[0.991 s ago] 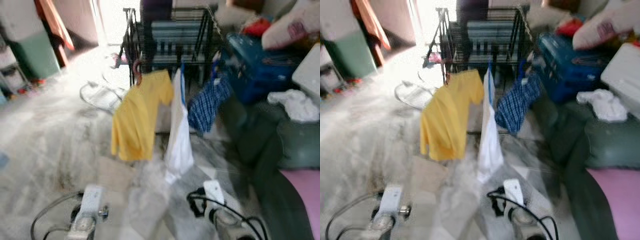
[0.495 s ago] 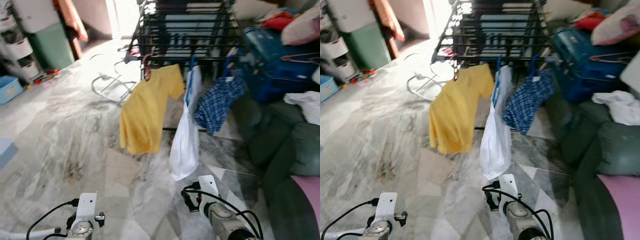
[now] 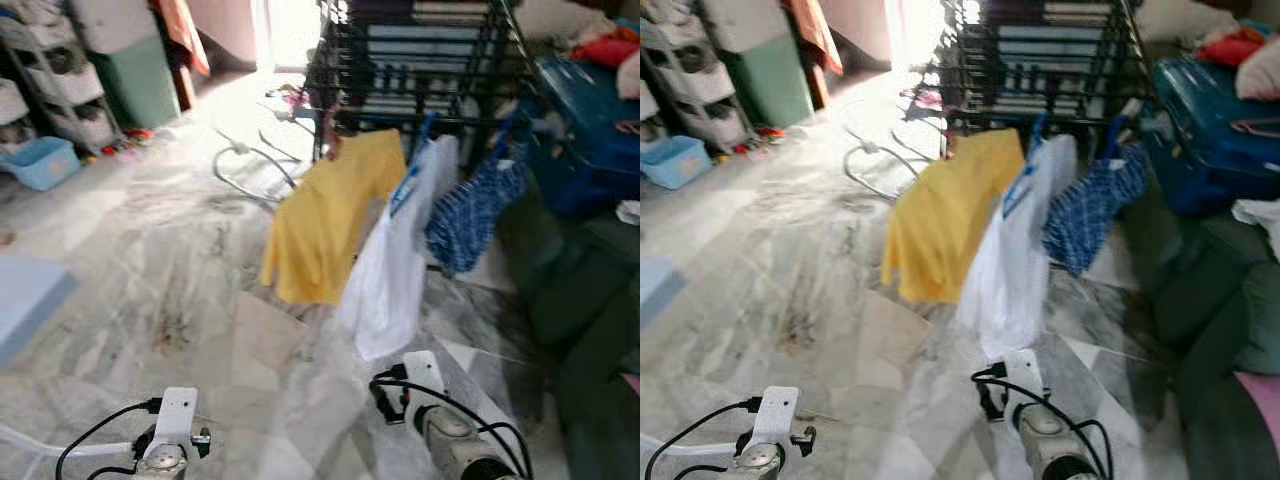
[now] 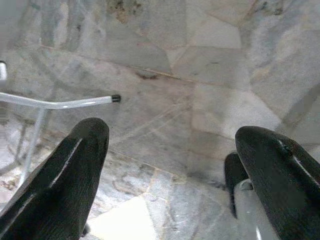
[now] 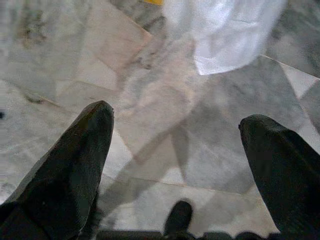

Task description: Hang hanger

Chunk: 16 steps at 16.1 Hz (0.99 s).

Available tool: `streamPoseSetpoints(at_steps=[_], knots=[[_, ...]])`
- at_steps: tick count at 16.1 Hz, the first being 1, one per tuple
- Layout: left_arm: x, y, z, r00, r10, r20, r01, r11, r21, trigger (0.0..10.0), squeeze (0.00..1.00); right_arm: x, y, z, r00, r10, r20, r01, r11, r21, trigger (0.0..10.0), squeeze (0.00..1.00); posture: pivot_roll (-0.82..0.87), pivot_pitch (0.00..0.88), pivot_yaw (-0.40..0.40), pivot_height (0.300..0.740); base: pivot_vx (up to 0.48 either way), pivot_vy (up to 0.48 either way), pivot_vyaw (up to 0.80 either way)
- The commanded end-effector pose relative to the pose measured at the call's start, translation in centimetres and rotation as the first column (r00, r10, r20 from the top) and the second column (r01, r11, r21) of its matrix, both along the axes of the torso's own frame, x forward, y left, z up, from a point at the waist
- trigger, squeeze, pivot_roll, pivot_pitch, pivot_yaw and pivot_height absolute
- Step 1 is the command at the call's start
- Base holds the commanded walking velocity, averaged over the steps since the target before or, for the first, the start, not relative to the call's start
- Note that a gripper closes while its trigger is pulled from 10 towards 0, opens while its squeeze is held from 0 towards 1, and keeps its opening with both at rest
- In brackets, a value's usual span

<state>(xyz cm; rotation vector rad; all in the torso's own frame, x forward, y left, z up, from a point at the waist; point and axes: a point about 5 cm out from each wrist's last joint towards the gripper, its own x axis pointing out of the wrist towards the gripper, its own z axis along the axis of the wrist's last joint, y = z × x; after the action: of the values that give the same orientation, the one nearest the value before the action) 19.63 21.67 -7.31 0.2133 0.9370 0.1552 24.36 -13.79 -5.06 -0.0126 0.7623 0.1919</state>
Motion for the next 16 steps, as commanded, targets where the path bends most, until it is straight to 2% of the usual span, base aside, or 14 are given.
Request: streamPoseSetpoints(at_steps=[1,8,11,16], knots=[[-0.1,0.2,0.0,1.0,-0.016,-0.013,0.016,1.0,0.005,10.0,0.0,-0.2,0.0,-0.1,1.0,-0.003,-0.005,0.003,1.0,-0.002,10.0,0.0,-0.15,0.0,0.035,0.74,0.0,0.341,0.0],[-0.4,0.1,-0.2,0.998,-0.043,-0.035,0.044,0.999,0.028,10.0,0.0,-0.4,-0.5,-0.3,0.999,-0.032,-0.007,0.032,0.999,-0.014,10.0,0.0,-0.16,0.0,0.039,0.74,0.0,0.392,0.0],[-0.5,0.0,-0.3,0.997,-0.055,-0.048,0.057,0.998,0.035,10.0,0.0,-0.7,-1.7,-0.5,0.995,-0.095,-0.015,0.094,0.994,-0.062,10.0,0.0,-0.16,0.0,0.045,0.74,0.0,0.48,0.0],[-0.2,-0.4,-0.2,0.996,-0.088,-0.025,0.088,0.996,0.005,10.0,0.0,-1.7,-2.7,-1.1,0.992,-0.121,-0.047,0.116,0.989,-0.093,10.0,0.0,-0.17,0.0,0.045,0.74,0.0,0.0,0.0]])
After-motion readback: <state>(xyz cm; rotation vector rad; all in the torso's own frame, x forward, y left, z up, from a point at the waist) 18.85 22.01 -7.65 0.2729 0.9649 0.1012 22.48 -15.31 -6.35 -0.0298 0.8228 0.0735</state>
